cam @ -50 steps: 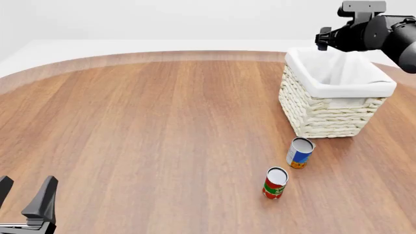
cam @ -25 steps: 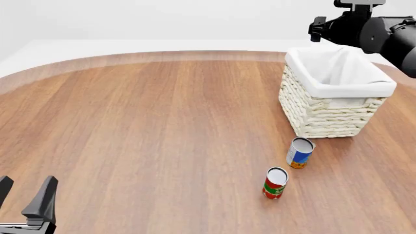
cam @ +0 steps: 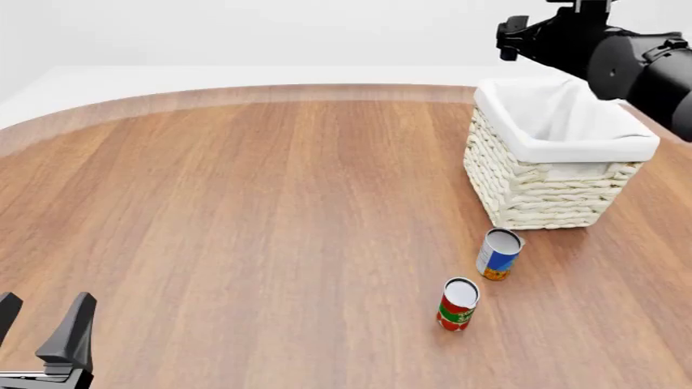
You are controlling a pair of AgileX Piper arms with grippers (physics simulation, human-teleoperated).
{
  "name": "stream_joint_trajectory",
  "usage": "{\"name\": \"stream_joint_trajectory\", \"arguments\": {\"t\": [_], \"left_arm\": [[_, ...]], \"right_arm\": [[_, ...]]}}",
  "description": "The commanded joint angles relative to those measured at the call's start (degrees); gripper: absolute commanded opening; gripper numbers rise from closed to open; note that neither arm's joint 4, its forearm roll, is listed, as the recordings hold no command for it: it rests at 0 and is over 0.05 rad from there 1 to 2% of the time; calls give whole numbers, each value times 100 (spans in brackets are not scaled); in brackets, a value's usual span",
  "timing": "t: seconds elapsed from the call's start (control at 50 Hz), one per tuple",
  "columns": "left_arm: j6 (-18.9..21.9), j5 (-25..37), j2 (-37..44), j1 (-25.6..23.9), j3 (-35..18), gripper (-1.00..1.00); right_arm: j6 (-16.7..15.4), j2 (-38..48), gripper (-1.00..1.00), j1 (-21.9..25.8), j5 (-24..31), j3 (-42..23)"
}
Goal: Pick up the alphabet soup and the cream cheese box, and put them in the basket.
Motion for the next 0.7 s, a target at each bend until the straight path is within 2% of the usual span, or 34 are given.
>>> {"name": "stream_joint_trajectory", "arguments": {"t": [0.02, 0.32, 0.34, 0.36, 0.4, 0.42, 0.7], "left_arm": [[0, 0, 0, 0, 0, 100], [0, 0, 0, 0, 0, 100], [0, 0, 0, 0, 0, 100], [0, 0, 0, 0, 0, 100], [0, 0, 0, 0, 0, 100], [0, 0, 0, 0, 0, 100], [0, 0, 0, 0, 0, 100]], "right_arm": [[-78, -220, 100, 277, -336, 273], [-220, -474, 100, 820, -632, 584], [-362, -1325, 100, 678, -805, 1717], [-296, -2285, 100, 862, -1047, 2848], [-306, -2379, 100, 938, -1149, 3020], [-269, -2711, 100, 976, -1088, 3202], [-118, -3528, 100, 1304, -1015, 3742]]}}
